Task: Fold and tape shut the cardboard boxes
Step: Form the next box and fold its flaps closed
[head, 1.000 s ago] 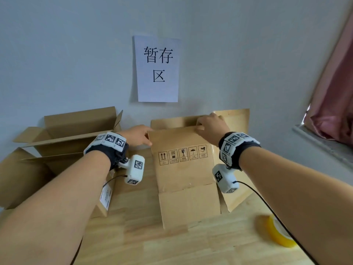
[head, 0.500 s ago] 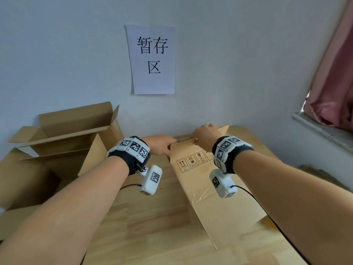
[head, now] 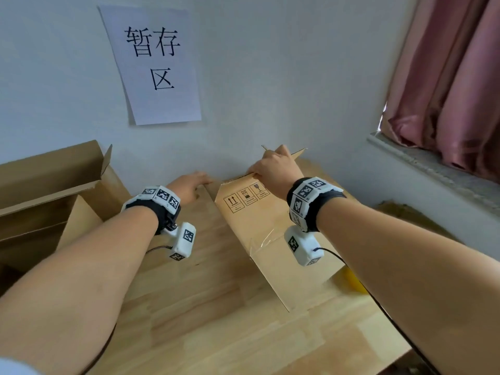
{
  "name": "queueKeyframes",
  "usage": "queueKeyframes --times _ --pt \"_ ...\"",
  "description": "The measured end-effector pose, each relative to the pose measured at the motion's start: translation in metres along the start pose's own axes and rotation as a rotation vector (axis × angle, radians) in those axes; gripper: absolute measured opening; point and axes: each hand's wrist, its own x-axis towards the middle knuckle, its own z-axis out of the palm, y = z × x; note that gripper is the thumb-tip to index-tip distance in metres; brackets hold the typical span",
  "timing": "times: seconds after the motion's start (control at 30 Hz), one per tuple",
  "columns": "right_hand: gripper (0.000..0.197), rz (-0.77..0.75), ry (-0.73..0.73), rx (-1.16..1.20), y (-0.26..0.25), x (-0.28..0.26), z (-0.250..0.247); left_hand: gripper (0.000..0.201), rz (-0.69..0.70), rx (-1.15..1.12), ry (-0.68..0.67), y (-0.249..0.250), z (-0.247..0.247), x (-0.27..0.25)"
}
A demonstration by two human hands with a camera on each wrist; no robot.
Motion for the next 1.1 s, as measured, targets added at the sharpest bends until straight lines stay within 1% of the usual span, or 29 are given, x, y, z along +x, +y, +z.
queueKeyframes --times 0.07,0.17,0.23,0.33,0.43,0.5,0.57,0.63,0.77,0.83,0.9,0.93,1.0,1.1 --pt "0.023 0.003 0.013 -0.002 0.006 0.001 -0.004 0.052 -0.005 0.063 0.064 0.002 -0.004 0.01" --pt "0.024 0.014 -0.008 -0.04 0.013 0.002 -0.012 0.029 -0.07 0.192 0.125 0.003 -0.011 0.019" --pt "0.022 0.034 -0.02 -0.069 0.016 0.004 -0.018 0.022 -0.107 0.28 0.144 0.001 -0.014 0.019" --pt "0.02 0.097 0.013 -0.072 0.019 0.008 -0.026 0.024 -0.142 0.356 0.221 -0.004 -0.018 0.013" --pt "0.03 0.157 0.077 -0.038 0.014 0.018 -0.036 0.029 -0.23 0.356 0.31 -0.006 -0.032 -0.002" --pt "0.034 0.182 0.13 -0.008 0.006 0.028 -0.047 0.031 -0.274 0.276 0.398 -0.006 -0.046 -0.013" --pt "0.038 0.198 0.177 0.031 -0.003 0.038 -0.06 0.031 -0.312 0.167 0.519 -0.005 -0.061 -0.025" --pt "0.04 0.207 0.235 0.071 -0.009 0.046 -0.074 0.031 -0.325 0.112 0.629 -0.004 -0.076 -0.035" --pt "0.037 0.192 0.389 0.157 -0.016 0.052 -0.089 0.025 -0.302 0.141 0.787 0.0 -0.105 -0.051" --pt "0.038 0.168 0.467 0.212 -0.017 0.05 -0.09 0.023 -0.305 0.171 0.863 0.003 -0.116 -0.061" --pt "0.037 0.156 0.512 0.267 -0.014 0.047 -0.086 0.023 -0.293 0.215 0.917 0.007 -0.122 -0.073" --pt "0.036 0.165 0.509 0.286 -0.012 0.044 -0.083 0.026 -0.276 0.235 0.929 0.009 -0.122 -0.078" --pt "0.036 0.208 0.453 0.307 -0.004 0.036 -0.075 0.029 -0.217 0.251 0.929 0.01 -0.115 -0.087" --pt "0.034 0.244 0.385 0.345 0.004 0.019 -0.062 0.025 -0.074 0.193 0.896 0.007 -0.096 -0.094"
